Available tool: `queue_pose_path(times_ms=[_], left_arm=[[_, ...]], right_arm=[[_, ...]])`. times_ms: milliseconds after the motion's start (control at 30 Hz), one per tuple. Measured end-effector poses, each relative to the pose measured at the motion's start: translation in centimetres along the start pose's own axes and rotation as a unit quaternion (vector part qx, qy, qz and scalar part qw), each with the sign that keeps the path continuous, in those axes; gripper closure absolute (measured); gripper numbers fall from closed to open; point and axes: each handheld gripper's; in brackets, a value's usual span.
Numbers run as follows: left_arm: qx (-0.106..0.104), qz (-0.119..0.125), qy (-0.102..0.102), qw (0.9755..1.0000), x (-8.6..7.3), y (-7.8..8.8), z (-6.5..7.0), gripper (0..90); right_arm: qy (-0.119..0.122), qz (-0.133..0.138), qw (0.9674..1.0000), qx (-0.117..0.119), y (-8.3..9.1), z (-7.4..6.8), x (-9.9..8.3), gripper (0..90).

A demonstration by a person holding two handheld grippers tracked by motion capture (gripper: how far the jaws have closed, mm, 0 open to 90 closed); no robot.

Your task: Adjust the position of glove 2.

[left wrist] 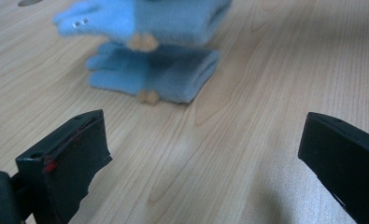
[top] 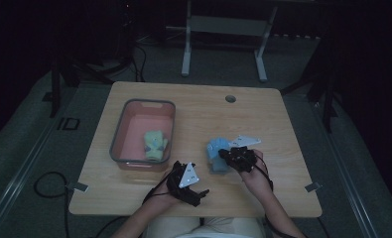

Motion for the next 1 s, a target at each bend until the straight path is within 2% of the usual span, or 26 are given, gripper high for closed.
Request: queue_pose_path(times_ms=[267,433,633,800,1000], left_arm=[[0.005,-0.002,0.000,1.0000,-0.1,-0.1,0.0,1.5],[0.000,-0.006,-0.002,1.0000,-0.1,-0.2,0.1,1.5],[-0.009,0.003,0.006,0.9999,-0.1,-0.2,0.1,1.5],[-0.007,0.001,0.007,1.0000,0.0,-0.3,0.1,1.5],[-0.001,0.001,0.003,1.0000,0.2,-0.1,0.1,1.5]], right_arm=[[-0.007,-0.014,0.9999,-0.004,-1.0,0.2,-0.8,86.8],[-0.015,-0.024,0.9996,-0.002,-1.8,0.4,-1.1,86.8],[-0.024,-0.034,0.9991,-0.003,-2.8,0.5,-1.4,86.6],[-0.025,-0.038,0.9989,-0.010,-3.2,0.2,-1.7,86.4],[-0.029,-0.037,0.9989,-0.005,-3.3,0.3,-1.8,83.6]])
Point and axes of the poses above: each handheld gripper's, and its own axes: y roughly backward along the jaws, x roughly out of its top, z roughly to its right, and after that the axes turned 7 degrees about -y, right-handed
